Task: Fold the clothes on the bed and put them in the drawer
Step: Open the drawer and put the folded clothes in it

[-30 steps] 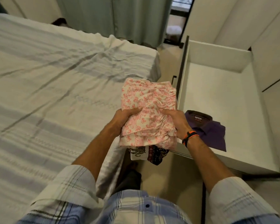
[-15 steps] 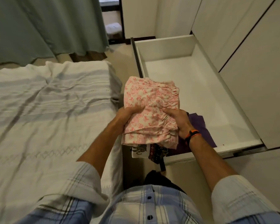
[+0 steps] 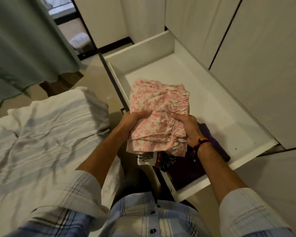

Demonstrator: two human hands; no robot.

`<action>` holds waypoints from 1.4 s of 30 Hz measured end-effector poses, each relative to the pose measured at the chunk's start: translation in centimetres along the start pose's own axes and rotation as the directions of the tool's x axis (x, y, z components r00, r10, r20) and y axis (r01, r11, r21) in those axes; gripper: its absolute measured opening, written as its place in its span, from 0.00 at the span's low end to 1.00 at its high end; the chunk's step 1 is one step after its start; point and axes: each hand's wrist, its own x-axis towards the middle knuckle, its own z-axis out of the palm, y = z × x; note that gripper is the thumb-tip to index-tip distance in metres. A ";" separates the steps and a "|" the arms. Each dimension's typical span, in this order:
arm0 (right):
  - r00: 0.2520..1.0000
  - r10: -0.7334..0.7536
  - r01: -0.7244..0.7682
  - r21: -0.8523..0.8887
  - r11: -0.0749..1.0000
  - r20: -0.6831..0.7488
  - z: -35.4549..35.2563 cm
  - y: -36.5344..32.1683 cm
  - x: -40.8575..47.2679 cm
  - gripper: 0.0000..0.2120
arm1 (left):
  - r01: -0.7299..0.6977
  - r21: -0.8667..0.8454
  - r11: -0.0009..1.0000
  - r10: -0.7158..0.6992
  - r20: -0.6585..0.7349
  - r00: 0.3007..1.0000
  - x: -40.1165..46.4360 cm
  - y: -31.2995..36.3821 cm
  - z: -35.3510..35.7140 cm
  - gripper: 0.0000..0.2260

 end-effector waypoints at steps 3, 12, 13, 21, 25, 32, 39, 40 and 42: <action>0.997 -0.009 0.012 0.043 0.999 -0.074 -0.5 -0.4 1.8 0.16 | 0.051 0.084 0.995 -0.055 0.047 0.997 3.2 2.0 1.0 0.26; 0.930 -0.028 0.097 0.172 0.980 -0.366 1.1 -0.2 6.8 0.28 | 0.105 0.329 0.939 -0.208 0.295 0.932 14.7 6.8 1.3 0.27; 0.929 0.005 0.078 0.210 0.975 -0.370 0.8 0.0 6.9 0.27 | 0.080 0.340 0.937 -0.192 0.309 0.931 14.9 7.1 1.5 0.27; 0.839 0.038 0.149 0.296 0.943 -0.543 6.6 -1.4 9.1 0.23 | 0.077 0.441 0.894 -0.287 0.433 0.855 19.9 12.1 -0.6 0.28; 0.823 0.033 0.175 0.308 0.935 -0.567 6.7 -1.9 9.9 0.23 | 0.053 0.462 0.885 -0.289 0.456 0.842 20.7 13.7 0.3 0.29; 0.847 0.018 0.172 0.305 0.937 -0.531 7.2 -3.6 12.8 0.24 | 0.032 0.480 0.876 -0.263 0.422 0.868 22.3 16.0 -0.3 0.31; 0.831 0.045 0.175 0.336 0.925 -0.554 8.2 -4.7 17.2 0.23 | 0.029 0.527 0.849 -0.284 0.410 0.867 26.5 18.9 -0.3 0.31; 0.834 0.042 0.176 0.337 0.925 -0.550 8.3 -4.7 17.1 0.22 | 0.039 0.523 0.851 -0.285 0.400 0.871 26.6 18.8 -0.2 0.32; 0.824 0.070 0.171 0.363 0.916 -0.563 9.2 -5.2 20.3 0.22 | 0.033 0.531 0.847 -0.292 0.412 0.863 29.6 20.5 -0.7 0.34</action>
